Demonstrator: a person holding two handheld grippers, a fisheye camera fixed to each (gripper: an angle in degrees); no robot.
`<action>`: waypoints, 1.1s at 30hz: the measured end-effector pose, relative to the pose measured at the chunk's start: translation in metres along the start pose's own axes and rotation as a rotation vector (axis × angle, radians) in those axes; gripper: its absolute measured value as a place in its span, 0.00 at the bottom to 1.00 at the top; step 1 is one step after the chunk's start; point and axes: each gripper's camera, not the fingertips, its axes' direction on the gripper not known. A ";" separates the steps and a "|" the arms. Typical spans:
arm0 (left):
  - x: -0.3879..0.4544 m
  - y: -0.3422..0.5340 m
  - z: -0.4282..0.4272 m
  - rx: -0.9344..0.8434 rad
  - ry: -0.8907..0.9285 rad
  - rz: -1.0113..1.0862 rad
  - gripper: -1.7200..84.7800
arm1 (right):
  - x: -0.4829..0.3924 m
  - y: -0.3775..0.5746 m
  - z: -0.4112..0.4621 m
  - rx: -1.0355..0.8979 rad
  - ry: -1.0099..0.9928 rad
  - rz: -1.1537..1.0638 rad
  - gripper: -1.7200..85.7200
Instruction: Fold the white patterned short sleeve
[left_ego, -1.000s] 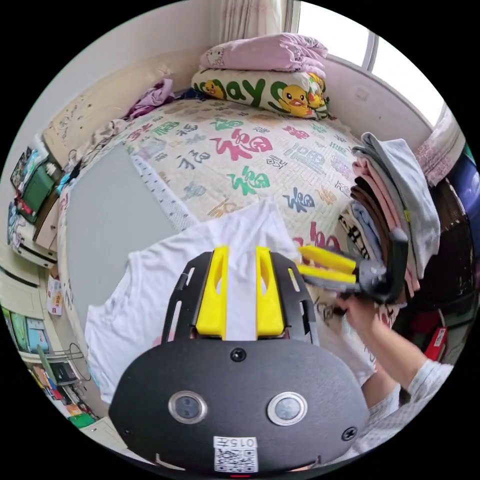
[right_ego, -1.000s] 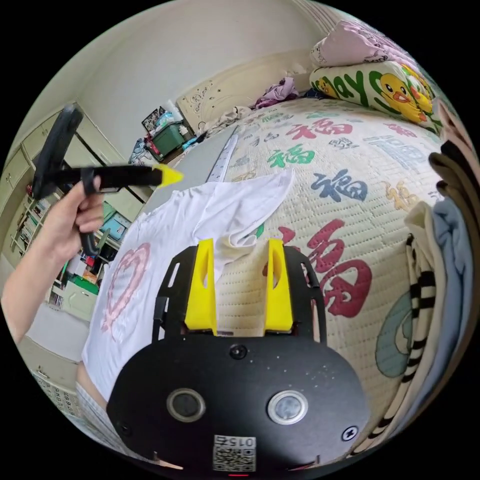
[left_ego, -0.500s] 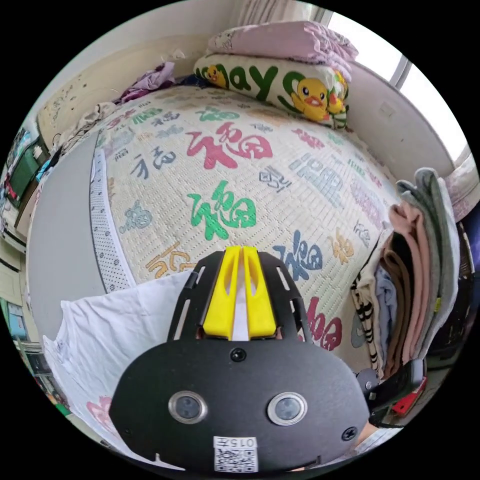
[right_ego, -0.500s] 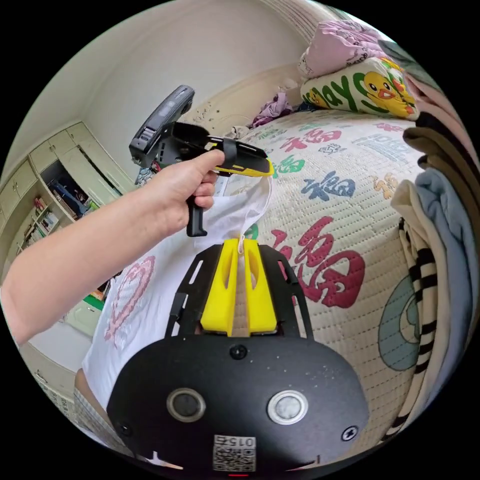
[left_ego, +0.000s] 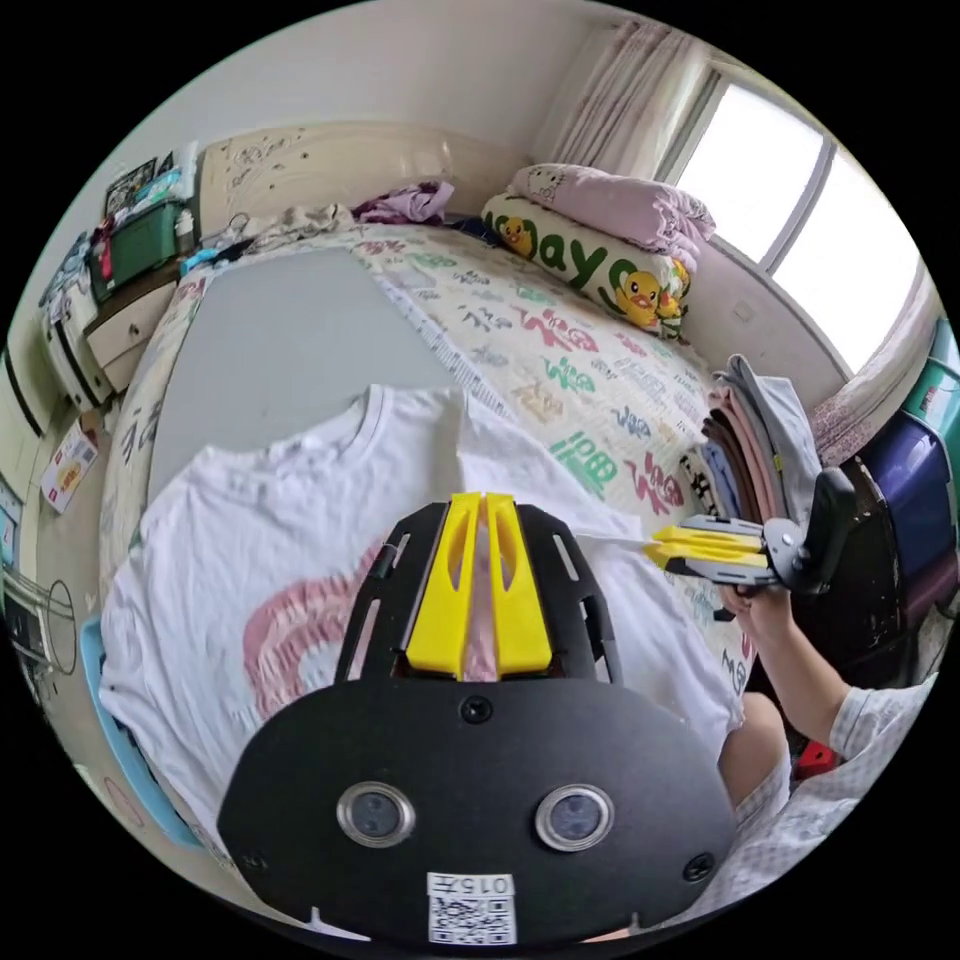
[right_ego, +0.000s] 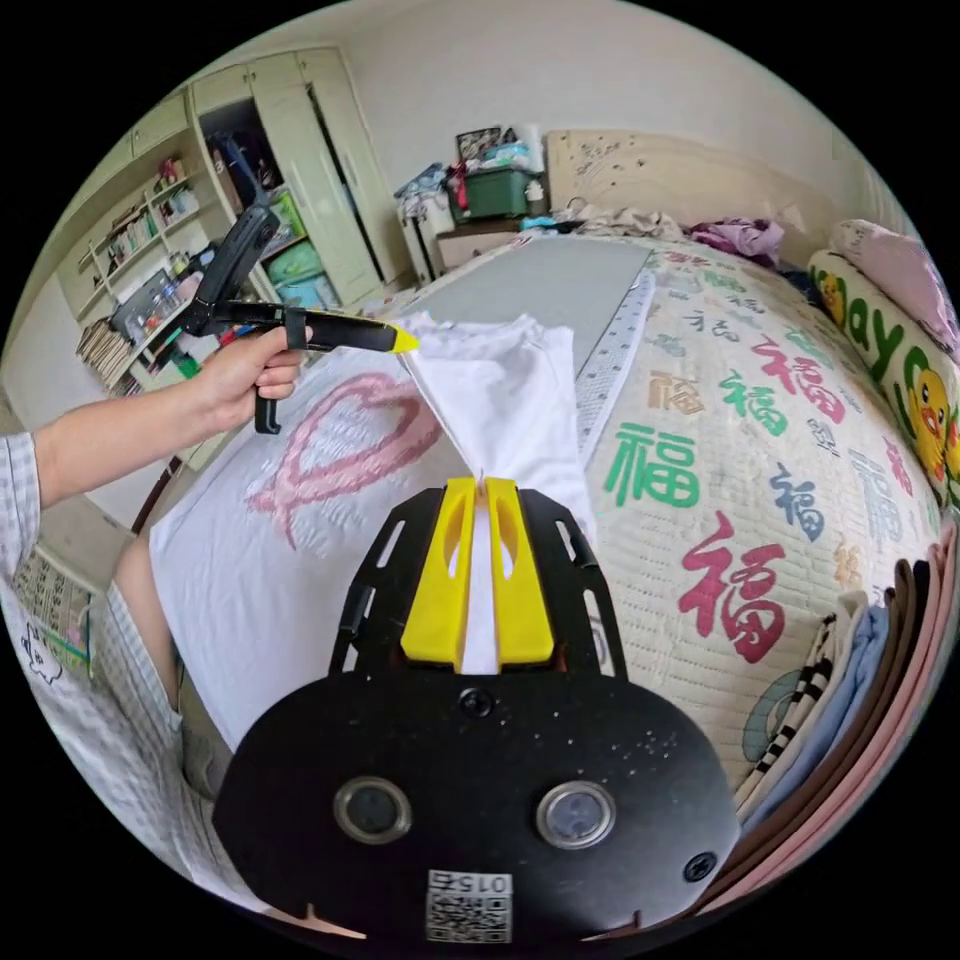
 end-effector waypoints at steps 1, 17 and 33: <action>-0.009 0.014 0.005 -0.038 -0.005 -0.008 0.04 | -0.003 0.000 0.005 -0.023 -0.013 -0.019 0.06; -0.065 -0.071 0.109 -0.108 0.075 -0.285 0.11 | 0.100 -0.005 0.043 -0.066 -0.005 0.125 0.08; -0.034 -0.113 0.137 -0.126 -0.050 -0.209 0.09 | 0.171 0.011 0.015 -0.029 -0.003 0.185 0.12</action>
